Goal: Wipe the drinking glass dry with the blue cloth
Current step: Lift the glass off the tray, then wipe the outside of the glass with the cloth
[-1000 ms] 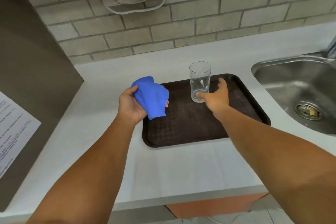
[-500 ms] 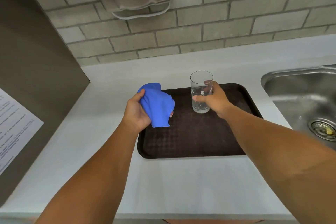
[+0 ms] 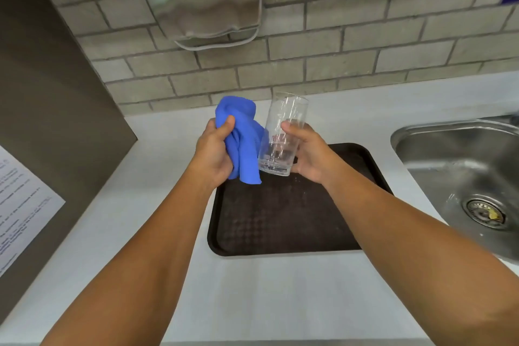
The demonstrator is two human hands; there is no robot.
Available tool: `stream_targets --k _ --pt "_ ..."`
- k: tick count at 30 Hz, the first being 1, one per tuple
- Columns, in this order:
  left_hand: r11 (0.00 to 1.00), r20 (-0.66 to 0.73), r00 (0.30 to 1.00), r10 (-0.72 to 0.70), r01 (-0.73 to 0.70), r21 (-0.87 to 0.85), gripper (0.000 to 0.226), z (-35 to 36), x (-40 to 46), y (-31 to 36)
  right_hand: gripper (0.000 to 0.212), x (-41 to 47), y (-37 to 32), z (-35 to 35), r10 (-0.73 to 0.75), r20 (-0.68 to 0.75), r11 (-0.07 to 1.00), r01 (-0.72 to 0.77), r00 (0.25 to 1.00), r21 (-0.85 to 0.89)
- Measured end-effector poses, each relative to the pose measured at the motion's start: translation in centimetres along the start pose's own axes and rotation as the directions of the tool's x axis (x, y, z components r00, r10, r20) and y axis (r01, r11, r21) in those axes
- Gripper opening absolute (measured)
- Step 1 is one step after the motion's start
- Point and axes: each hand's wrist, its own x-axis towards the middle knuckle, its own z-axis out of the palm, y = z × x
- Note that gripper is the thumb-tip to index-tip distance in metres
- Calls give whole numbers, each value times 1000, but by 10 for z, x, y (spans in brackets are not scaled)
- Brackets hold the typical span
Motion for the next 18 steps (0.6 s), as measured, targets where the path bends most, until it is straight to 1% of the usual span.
stream_targets --k 1,3,7,10,13,15,18 --pt "999 13 999 35 -35 16 46 5 -2 9 29 -2 -4 7 5 7 999 -5 1000 43" --pt "995 42 994 97 -98 27 40 14 -6 24 36 -6 -11 18 11 -9 997 -10 1000 82" --pt "979 145 969 199 -205 24 15 27 -16 46 48 -13 -14 33 8 -19 997 -7 1000 76" --pt "964 197 950 244 -259 54 6 31 -21 52 57 -15 -12 42 -23 -36 997 26 999 74" --pt "943 193 937 290 -315 111 3 33 -23 51 65 -16 -8 52 -58 -89 998 61 994 30" --pt "926 171 933 316 -342 158 7 33 -24 48 68 -18 -6 59 -81 -127 997 81 989 1" --pt "903 72 925 373 -379 202 15 34 -26 42 61 -22 -4 68 -148 -178 989 142 973 -48"
